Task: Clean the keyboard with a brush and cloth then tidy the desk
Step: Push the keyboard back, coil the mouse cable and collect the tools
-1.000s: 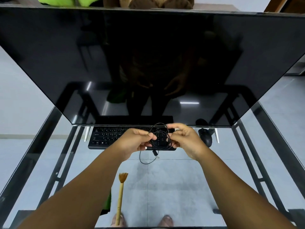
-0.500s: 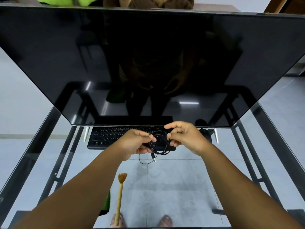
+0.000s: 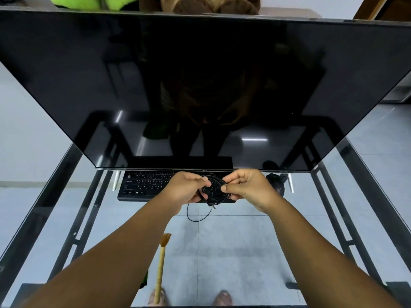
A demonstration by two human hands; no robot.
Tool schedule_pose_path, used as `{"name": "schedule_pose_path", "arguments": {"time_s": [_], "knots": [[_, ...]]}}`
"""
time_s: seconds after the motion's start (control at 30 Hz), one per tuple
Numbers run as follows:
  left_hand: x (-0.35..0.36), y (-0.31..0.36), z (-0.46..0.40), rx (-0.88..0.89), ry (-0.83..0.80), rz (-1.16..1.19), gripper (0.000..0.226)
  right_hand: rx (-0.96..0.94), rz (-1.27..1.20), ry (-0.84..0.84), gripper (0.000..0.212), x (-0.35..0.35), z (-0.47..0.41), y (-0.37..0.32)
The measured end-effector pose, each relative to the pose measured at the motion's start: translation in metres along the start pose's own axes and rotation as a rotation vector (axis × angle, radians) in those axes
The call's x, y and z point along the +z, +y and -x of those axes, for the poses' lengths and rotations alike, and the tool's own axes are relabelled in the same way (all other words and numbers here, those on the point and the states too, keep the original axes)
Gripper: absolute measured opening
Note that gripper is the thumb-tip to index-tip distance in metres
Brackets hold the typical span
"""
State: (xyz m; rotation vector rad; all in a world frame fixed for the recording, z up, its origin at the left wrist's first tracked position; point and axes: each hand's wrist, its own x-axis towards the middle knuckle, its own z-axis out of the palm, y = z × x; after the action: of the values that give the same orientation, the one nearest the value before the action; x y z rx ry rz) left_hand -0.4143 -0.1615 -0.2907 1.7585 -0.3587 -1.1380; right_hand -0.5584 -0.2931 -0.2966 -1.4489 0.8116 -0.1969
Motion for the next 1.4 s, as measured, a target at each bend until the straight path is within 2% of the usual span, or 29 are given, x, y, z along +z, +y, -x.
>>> {"name": "schedule_pose_path", "arguments": {"time_s": [0.1, 0.23, 0.37, 0.67, 0.9, 1.0, 1.07, 1.17, 1.27, 1.4], "knots": [[0.0, -0.004, -0.002, -0.016, -0.034, 0.033, 0.018, 0.007, -0.033, 0.038, 0.017, -0.002, 0.001, 0.004], [-0.001, -0.01, -0.005, -0.086, -0.171, 0.14, 0.015, 0.038, -0.123, 0.115, 0.02, -0.003, 0.002, 0.016], [0.003, -0.02, -0.004, -0.088, -0.285, 0.276, 0.024, 0.056, -0.191, 0.178, 0.02, -0.008, 0.004, 0.025], [0.03, -0.034, -0.007, -0.019, -0.19, 0.441, 0.028, 0.045, -0.256, 0.243, 0.017, -0.02, 0.008, 0.04], [0.057, -0.04, -0.021, -0.015, -0.133, 0.393, 0.026, 0.036, -0.27, 0.273, 0.017, -0.038, 0.008, 0.057], [0.071, -0.041, -0.032, -0.01, -0.116, 0.342, 0.022, 0.017, -0.253, 0.304, 0.006, -0.047, 0.007, 0.072], [0.082, -0.043, -0.043, -0.025, -0.069, 0.311, 0.021, 0.0, -0.091, 0.4, 0.01, -0.055, 0.003, 0.093], [0.097, -0.049, -0.066, -0.041, 0.025, 0.264, 0.019, -0.075, 0.327, 0.501, 0.018, -0.063, 0.005, 0.129], [0.112, -0.051, -0.084, -0.031, 0.091, 0.177, 0.02, -0.183, 0.67, 0.434, 0.042, -0.063, 0.009, 0.155], [0.129, -0.05, -0.107, -0.042, 0.127, 0.054, 0.025, -0.233, 0.939, 0.336, 0.057, -0.062, 0.008, 0.17]]}}
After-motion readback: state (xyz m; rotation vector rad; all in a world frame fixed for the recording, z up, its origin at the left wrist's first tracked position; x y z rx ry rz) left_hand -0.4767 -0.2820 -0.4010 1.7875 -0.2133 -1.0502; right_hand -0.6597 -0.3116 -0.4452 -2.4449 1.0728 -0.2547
